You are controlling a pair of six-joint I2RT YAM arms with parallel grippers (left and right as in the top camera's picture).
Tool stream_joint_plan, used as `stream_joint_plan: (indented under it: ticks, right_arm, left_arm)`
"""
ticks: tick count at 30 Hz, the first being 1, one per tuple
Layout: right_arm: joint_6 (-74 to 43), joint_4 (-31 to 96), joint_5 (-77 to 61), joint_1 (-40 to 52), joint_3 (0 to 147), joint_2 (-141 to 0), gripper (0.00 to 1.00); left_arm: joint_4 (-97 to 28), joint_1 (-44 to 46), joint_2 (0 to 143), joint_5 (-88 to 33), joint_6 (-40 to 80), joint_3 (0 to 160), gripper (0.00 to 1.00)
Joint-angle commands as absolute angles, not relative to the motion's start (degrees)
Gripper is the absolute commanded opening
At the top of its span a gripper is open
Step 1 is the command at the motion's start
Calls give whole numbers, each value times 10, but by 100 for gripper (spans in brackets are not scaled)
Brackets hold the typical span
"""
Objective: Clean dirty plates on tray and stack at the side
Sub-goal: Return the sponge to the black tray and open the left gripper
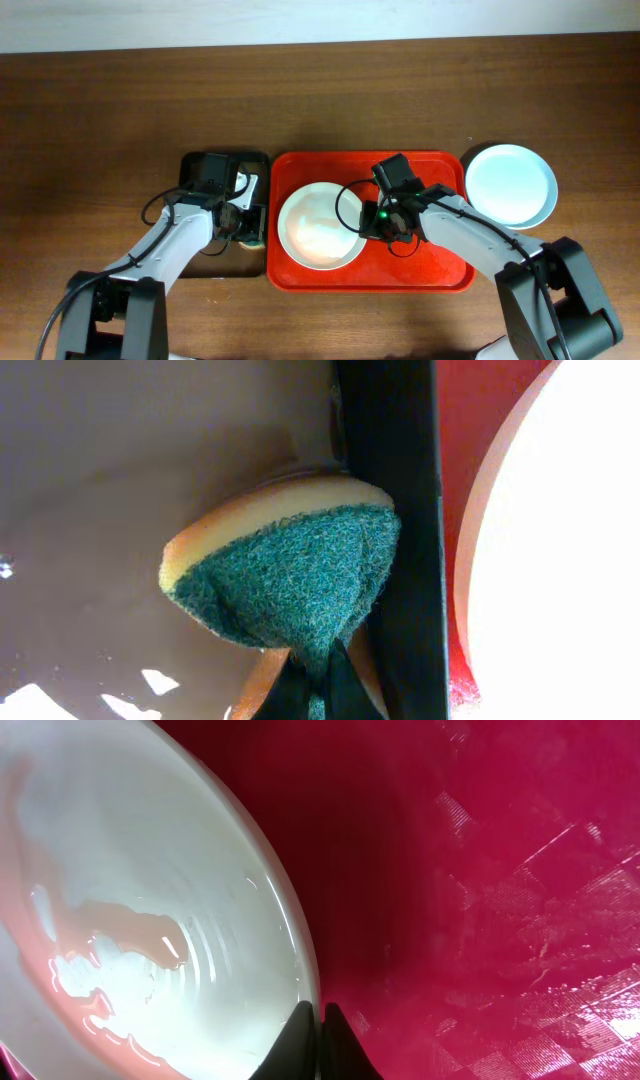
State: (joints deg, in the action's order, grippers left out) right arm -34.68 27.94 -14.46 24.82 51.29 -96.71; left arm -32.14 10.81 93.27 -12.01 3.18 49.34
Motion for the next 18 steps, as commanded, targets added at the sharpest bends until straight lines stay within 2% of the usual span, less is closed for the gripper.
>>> stream_joint_plan:
  ticks: [1,8,12,13,18]
  right_arm:
    - [-349,276,-143,252,510,-971,4]
    - [-349,276,-144,252,510,-971,4]
    - [-349,276,-144,252,510,-971,6]
    - [-349,276,-144,252,510,-971,11]
    - [-349,276,-143,252,510,-971,25]
  left_arm:
    - [-322,114,938,-143,16,505,0]
    - [-322,142,938,-135,2,510,0]
    - [-334,142,938,-64,37,518,0]
    - [-342,142,938,-43,48,520,0]
    - [-367,128,938,39,138,524,0]
